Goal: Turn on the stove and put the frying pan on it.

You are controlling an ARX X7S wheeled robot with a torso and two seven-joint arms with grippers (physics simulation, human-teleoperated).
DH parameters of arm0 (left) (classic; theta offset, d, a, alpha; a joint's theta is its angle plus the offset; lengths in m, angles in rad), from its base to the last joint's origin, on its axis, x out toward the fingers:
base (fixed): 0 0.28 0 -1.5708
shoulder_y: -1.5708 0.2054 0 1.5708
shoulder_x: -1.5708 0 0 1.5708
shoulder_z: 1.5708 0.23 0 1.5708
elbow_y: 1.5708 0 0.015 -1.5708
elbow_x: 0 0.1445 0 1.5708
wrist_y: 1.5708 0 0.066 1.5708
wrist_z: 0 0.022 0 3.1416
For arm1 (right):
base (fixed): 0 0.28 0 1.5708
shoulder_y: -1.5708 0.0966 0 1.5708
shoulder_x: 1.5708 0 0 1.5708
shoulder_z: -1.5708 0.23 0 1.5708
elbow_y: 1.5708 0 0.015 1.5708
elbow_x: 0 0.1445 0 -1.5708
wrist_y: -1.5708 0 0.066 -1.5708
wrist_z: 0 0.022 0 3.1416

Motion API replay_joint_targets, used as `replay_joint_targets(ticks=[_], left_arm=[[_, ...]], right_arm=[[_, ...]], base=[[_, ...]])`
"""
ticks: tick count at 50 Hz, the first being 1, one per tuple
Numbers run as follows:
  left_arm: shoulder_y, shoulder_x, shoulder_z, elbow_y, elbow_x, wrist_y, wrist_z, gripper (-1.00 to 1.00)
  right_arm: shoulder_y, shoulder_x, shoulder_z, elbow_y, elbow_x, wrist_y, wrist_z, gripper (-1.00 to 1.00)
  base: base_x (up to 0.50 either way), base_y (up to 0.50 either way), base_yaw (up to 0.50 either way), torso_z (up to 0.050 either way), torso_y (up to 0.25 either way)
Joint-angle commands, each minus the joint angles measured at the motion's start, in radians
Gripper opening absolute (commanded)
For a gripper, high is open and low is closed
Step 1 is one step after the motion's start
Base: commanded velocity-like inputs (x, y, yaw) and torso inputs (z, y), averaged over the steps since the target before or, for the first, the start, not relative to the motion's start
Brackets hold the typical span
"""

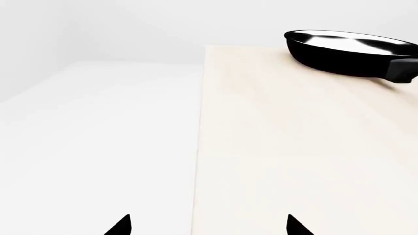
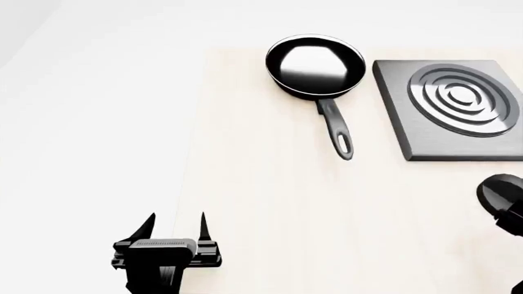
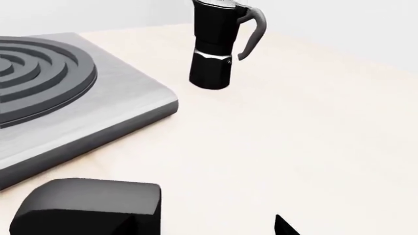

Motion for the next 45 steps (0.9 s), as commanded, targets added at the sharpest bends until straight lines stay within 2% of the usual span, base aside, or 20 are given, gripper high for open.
replay_joint_targets(ticks=[1,45], left_arm=[[0.007,-0.006,0.003,-0.033,0.005,-0.027,-0.019,1.0],[0.0,-0.016,0.018,-0.038,-0.005,-0.025,-0.033,1.0]], right_arm=[[0.016,0.008,0.002,0.01,-0.001,0.004,0.0,1.0],[0.107,0.028,-0.019,0.117,-0.007,0.005,-0.014,1.0]], base=[[0.0,0.0,0.0,-0.01,0.0],[0.0,0.0,0.0,-0.001,-0.002]])
